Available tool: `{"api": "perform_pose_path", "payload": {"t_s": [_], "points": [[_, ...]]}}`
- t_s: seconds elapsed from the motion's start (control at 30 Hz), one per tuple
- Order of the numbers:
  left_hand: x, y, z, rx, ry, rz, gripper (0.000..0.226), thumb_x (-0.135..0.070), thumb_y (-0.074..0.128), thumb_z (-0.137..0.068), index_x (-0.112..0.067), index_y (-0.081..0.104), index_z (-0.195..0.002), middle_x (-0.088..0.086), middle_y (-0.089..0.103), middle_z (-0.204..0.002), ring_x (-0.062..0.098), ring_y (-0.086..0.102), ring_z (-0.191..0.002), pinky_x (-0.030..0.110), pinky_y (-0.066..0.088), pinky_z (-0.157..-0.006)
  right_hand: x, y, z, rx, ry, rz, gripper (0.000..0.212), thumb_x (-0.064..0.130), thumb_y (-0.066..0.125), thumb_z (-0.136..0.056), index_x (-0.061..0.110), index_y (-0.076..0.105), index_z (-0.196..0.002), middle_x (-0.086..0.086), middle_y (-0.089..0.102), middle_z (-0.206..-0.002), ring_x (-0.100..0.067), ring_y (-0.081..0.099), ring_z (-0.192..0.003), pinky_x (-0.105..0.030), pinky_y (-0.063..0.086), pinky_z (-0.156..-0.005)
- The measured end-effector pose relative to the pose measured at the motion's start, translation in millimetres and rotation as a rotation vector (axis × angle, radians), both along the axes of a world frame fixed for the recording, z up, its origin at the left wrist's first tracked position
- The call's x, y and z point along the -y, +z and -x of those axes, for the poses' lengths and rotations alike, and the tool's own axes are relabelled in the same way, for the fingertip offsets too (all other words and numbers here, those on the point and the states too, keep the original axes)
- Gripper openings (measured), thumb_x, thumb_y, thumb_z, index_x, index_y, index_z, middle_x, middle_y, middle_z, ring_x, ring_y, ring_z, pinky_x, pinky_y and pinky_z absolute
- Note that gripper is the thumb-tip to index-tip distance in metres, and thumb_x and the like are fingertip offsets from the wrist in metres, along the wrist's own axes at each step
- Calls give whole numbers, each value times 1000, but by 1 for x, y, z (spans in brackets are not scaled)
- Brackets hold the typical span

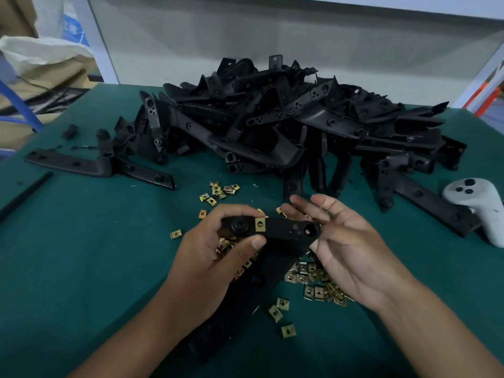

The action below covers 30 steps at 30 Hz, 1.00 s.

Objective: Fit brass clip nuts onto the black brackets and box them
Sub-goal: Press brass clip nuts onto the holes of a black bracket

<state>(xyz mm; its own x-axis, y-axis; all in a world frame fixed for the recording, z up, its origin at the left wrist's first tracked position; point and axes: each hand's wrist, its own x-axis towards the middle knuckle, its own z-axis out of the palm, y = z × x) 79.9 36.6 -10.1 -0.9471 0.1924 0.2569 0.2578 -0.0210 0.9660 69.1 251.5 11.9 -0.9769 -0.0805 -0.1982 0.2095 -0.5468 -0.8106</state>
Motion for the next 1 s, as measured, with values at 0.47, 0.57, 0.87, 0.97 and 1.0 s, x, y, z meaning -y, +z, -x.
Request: {"api": "perform_pose_path", "payload": {"t_s": [0.47, 0.57, 0.87, 0.97, 1.0], "points": [[2, 8, 4, 145, 22, -311, 36, -43, 78, -82, -24, 72, -112, 9, 75, -111, 23, 71, -107, 23, 56, -88, 4, 8, -3, -7, 59, -38, 51, 1, 66, -82, 6, 54, -132, -17, 74, -114, -21, 75, -97, -24, 60, -77], [1, 8, 3, 149, 23, -311, 31, -37, 74, -83, -25, 71, -112, 8, 75, -111, 20, 72, -105, 22, 56, -85, 4, 6, -3, -2, 47, -76, 48, 9, 71, -80, 3, 59, -126, -16, 75, -111, -19, 75, -93, -24, 60, -73], [-4, 11, -1, 196, -28, -261, 28, -38, 74, -77, -30, 73, -104, 3, 75, -96, 18, 72, -94, 30, 60, -78, 1, 0, -2, -27, 26, -151, 31, 27, 76, -78, 13, 77, -105, -2, 72, -88, -7, 65, -75, -22, 56, -71], [-2, 12, -1, 221, -39, -264, 31, -37, 76, -75, -27, 72, -105, 5, 74, -97, 19, 72, -94, 26, 58, -79, -1, 0, 0, -19, 28, -130, 27, 18, 73, -80, 15, 79, -106, -6, 76, -104, -10, 71, -86, -21, 58, -74], [-2, 12, 0, 225, -42, -262, 32, -36, 78, -75, -26, 72, -104, 6, 74, -98, 20, 72, -93, 24, 58, -79, -1, 1, 0, -20, 29, -129, 28, 16, 72, -80, 16, 79, -107, -7, 76, -108, -11, 72, -90, -20, 58, -75]]}}
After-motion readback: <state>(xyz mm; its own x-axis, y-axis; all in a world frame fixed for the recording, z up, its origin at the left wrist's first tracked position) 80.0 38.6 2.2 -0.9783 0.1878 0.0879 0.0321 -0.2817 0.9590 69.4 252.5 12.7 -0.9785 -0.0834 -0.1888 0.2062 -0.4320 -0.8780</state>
